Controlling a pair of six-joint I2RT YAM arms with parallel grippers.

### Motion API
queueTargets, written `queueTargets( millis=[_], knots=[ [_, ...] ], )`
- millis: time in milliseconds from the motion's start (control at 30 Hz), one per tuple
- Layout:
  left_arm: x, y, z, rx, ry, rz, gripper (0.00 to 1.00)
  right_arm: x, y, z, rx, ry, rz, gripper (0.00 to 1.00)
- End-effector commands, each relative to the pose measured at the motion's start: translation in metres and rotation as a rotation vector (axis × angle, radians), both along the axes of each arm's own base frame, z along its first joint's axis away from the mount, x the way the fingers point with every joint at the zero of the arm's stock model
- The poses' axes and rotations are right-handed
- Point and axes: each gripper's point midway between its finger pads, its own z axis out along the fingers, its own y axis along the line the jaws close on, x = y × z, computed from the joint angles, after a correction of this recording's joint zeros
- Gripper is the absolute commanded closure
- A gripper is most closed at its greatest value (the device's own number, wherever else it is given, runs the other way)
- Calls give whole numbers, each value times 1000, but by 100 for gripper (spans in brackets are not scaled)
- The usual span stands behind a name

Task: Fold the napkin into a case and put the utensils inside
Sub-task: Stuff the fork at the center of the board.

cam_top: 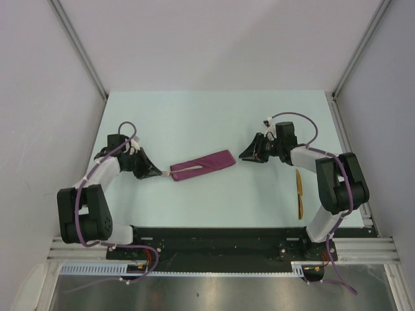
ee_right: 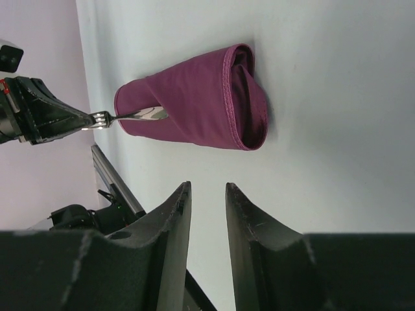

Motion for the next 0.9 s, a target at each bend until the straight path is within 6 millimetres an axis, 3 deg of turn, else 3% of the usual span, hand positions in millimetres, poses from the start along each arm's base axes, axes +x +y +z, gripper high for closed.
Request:
queueTargets(
  millis=[0, 400, 667, 767, 867],
  knots=[
    [20, 9, 10, 30, -49, -11, 100, 15, 3, 11, -2, -59, 3, 68],
    [35, 9, 10, 24, -22, 1, 100, 24, 3, 4, -16, -64, -2, 69],
    [44, -12, 12, 2, -23, -35, 100, 36, 15, 3, -57, -97, 36, 71],
    [47, -17, 12, 4, -23, -37, 100, 36, 30, 5, -91, -112, 76, 78],
    [48, -18, 12, 7, -20, -34, 100, 31, 43, -3, -103, -75, 113, 92]
  ],
)
